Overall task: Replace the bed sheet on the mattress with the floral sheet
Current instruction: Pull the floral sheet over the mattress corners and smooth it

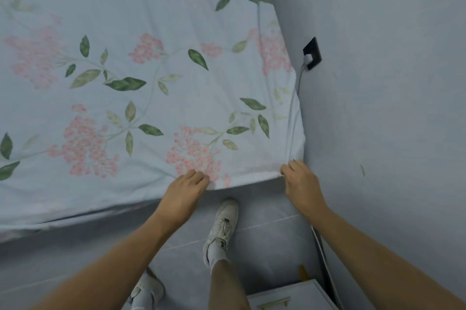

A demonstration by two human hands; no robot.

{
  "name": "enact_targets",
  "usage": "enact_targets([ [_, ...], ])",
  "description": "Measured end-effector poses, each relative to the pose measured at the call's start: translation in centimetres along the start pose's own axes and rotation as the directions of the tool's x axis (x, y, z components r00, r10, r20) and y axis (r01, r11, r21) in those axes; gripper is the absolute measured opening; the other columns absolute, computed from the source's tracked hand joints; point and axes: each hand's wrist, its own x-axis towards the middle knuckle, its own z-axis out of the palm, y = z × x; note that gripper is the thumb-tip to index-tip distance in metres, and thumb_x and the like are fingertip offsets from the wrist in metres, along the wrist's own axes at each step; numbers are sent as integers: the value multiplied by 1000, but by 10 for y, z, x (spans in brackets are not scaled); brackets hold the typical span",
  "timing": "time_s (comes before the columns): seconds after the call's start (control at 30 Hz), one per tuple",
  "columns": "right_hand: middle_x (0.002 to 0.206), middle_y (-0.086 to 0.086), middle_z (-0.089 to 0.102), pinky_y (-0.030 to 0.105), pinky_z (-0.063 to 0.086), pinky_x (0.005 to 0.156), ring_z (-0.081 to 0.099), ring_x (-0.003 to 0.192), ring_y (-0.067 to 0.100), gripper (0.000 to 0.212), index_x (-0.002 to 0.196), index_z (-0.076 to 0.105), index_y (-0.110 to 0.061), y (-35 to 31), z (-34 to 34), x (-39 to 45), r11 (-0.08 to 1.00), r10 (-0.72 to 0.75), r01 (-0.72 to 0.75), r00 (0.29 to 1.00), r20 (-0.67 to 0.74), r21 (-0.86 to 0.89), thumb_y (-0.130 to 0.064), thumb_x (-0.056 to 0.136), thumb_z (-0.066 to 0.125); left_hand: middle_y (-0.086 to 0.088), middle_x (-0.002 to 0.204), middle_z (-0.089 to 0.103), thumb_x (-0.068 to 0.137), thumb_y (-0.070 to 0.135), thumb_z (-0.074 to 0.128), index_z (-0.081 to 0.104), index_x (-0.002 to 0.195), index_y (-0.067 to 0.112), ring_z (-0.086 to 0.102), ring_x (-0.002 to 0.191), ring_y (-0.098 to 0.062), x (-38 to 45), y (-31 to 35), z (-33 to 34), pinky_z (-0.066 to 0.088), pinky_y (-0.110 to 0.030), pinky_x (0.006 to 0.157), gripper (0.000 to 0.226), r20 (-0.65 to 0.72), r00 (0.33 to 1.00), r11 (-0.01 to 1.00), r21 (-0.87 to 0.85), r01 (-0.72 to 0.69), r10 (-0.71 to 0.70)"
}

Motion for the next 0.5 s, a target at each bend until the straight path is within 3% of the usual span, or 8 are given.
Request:
enact_targets([
  [0.1,95,6,55,43,46,69,54,87,31,25,99,64,-14,-29,-8,1,1000,16,-16,1000,15,3,-6,78,74,-3,100,50,62,7,84,56,98,18,47,86,-27,-9,-12,-9,34,-38,64,47,7,1000,1000,29,-2,2],
  [0.17,108,6,57,43,47,78,54,96,30,33,112,63,-16,-64,-14,11,1000,-9,9,999,44,7,-19,81,74,-4,106,49,72,21,81,57,105,19,48,91,-29,-26,-26,-19,35,-40,70,41,-34,998,997,51,62,-60],
  [0.37,117,3,52,41,48,81,52,103,27,40,121,59,-20,-232,18,39,963,-267,258,949,165,74,-22,84,74,-7,125,53,74,44,78,60,124,22,55,110,-34,-134,-129,-30,41,-46,86,58,-110,948,953,22,304,-300],
  [0.5,124,4,51,42,45,87,50,109,29,51,131,55,-20,-373,57,42,899,-437,425,883,170,106,-28,84,74,-9,133,52,72,44,85,57,133,21,54,119,-34,-241,-227,-27,42,-47,88,71,-86,932,931,63,358,-352],
])
